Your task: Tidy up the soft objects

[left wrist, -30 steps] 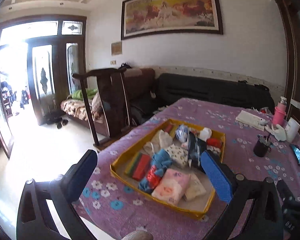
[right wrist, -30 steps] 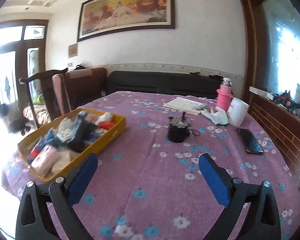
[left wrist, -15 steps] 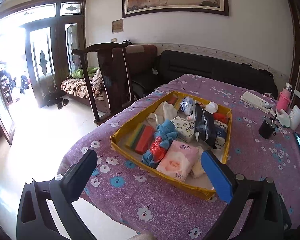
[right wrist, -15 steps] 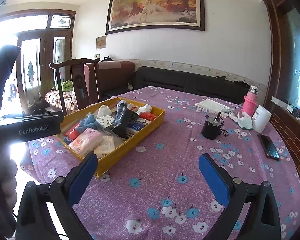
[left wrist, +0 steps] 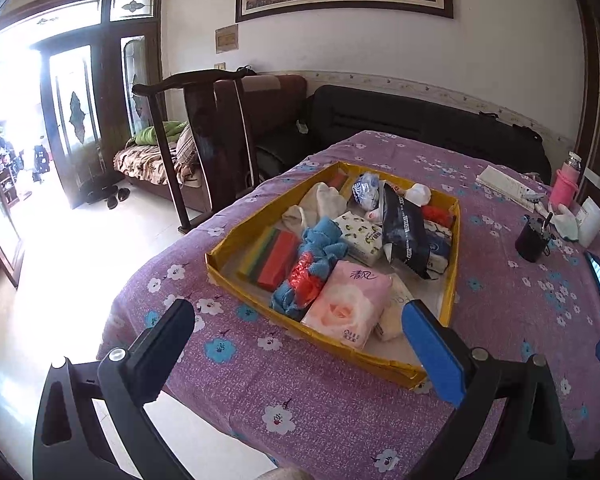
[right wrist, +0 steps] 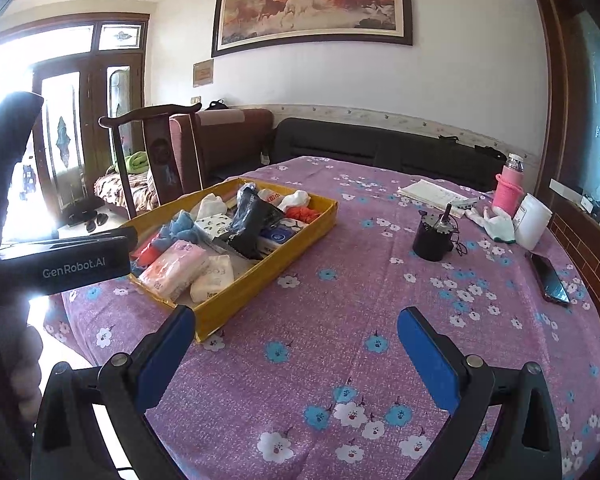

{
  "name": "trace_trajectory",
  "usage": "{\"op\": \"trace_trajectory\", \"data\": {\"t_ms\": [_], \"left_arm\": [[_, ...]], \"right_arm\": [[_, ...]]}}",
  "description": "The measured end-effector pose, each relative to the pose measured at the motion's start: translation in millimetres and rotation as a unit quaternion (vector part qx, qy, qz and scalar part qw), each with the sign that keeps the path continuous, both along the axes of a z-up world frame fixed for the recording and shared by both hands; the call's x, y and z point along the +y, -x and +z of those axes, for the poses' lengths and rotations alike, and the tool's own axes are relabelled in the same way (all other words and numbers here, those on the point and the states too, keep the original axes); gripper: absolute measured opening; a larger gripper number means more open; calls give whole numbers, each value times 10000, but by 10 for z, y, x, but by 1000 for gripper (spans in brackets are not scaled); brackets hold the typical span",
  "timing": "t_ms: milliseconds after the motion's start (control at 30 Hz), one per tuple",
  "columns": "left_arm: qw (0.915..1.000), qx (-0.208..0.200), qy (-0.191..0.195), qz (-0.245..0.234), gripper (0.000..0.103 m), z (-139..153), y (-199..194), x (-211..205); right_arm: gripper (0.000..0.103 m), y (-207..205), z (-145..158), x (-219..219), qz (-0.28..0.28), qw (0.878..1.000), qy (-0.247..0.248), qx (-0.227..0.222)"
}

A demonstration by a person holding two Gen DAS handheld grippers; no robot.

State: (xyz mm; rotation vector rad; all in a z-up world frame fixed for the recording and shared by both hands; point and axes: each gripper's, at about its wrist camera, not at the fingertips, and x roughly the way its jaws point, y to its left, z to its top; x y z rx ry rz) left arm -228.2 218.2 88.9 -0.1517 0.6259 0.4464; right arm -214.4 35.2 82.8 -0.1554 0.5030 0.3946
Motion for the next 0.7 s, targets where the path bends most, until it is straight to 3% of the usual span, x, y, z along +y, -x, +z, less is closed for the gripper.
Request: {"op": "trace_trajectory", "data": {"t_ms": [700], "left_arm": [[9992,303,205,-152,103,-197,-50,-72]], "right_arm": [[103,-135,-227,195,16,9977,544,415]]}}
